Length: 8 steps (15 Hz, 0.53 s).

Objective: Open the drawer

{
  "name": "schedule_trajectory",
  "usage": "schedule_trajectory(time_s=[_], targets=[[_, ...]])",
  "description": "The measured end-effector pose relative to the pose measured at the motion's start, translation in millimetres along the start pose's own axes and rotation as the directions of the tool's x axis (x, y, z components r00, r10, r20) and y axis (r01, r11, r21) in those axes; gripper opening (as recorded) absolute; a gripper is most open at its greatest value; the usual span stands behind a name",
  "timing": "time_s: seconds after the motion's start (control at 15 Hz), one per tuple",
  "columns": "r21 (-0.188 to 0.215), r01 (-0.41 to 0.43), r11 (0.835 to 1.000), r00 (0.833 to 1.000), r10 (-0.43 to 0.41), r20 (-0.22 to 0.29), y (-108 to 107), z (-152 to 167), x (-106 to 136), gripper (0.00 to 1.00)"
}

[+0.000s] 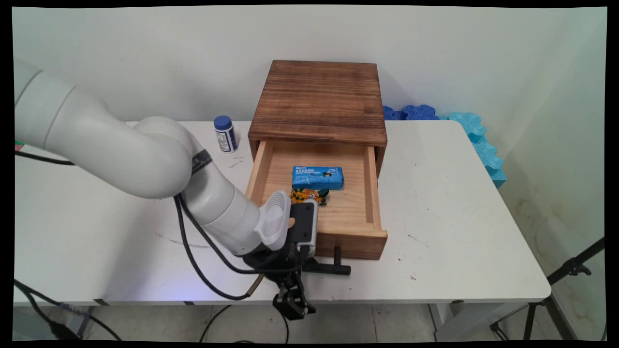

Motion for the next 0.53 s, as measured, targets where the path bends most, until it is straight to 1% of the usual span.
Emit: schedule_trajectory(time_s=[0.33, 0.53], targets=[[-0.017, -0.006, 1.0, 1.0, 0.006, 0.0, 15, -1, -1, 1.0], [-0.02, -0.014, 1.0, 1.0, 0.014, -0.002, 21, -4, -2, 1.0]])
